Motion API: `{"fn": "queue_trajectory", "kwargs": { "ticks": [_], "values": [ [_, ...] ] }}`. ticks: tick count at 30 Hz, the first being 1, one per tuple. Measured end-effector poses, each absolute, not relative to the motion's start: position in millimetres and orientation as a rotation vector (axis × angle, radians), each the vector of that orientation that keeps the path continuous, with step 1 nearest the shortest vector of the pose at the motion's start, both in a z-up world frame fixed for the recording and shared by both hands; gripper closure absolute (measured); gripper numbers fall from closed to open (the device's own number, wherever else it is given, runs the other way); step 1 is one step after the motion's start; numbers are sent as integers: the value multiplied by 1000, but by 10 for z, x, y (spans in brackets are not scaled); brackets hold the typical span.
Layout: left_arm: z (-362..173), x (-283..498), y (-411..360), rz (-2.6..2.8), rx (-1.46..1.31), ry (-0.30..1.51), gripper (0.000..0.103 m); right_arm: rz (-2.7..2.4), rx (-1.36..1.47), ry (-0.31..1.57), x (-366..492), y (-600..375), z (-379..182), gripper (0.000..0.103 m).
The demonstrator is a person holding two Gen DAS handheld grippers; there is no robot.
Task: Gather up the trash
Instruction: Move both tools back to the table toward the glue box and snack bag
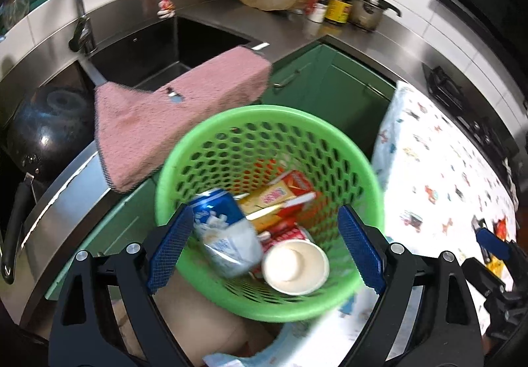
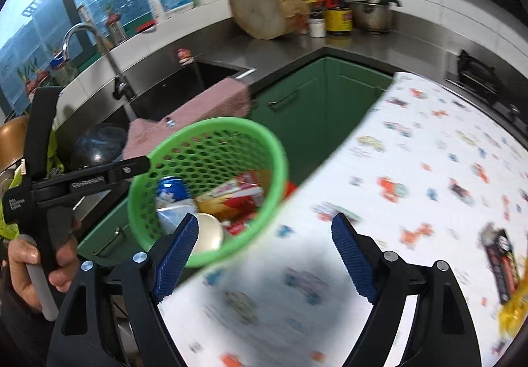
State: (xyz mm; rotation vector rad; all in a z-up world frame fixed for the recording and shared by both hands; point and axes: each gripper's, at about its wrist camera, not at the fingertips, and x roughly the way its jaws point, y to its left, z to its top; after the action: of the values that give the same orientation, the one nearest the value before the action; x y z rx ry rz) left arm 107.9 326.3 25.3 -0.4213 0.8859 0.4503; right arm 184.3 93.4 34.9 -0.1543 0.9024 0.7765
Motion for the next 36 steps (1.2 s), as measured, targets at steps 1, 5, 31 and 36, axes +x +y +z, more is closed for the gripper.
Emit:
{"fn": "queue_trajectory", "kwargs": {
  "ticks": [1,5,31,36],
  "values": [
    [276,1088,3192,443,-415,887,15,752,-155,899,1853,770,361,23],
    [353,1144,2889,409,-388,896,15,673,-162,895,1880,232,362,23],
    [403,2030,731,158,-292,1001,14,358,59,1012,2670,-2291,-161,23],
    [366,2187,405,131,-283,1025,14,392,82,1041,2790,-2312,-321,27]
  ]
}}
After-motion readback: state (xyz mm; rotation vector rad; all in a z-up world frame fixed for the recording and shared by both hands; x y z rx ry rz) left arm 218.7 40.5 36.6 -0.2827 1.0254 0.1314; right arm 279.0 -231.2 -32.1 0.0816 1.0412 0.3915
